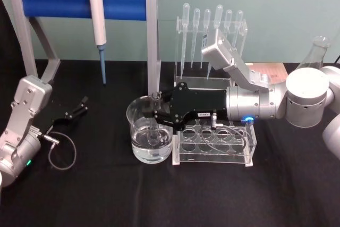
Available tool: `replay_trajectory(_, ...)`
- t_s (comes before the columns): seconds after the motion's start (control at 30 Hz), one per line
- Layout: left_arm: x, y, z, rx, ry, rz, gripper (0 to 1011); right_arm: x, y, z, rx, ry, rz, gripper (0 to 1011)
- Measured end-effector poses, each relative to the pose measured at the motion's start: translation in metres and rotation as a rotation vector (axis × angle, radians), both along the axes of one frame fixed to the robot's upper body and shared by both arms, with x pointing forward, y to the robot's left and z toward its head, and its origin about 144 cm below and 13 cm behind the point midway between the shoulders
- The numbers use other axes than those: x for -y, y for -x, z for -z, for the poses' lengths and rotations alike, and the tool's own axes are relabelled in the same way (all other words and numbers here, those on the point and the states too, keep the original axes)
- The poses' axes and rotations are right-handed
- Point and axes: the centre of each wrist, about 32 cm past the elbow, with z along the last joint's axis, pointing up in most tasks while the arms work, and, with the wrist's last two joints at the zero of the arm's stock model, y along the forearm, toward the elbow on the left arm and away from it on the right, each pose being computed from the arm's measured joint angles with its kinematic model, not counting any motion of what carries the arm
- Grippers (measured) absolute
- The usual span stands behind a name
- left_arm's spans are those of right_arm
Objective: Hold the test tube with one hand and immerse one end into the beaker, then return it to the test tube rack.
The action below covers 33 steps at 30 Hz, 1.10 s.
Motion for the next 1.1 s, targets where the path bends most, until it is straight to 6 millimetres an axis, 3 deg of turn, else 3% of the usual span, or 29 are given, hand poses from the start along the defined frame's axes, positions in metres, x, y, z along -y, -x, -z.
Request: replay_trajectory(1.1, 0.0, 0.0, 0.0, 0.0, 0.0, 0.0, 1000, 0.0005, 0.0002, -0.0008, 0.0, 0.003, 0.0, 241)
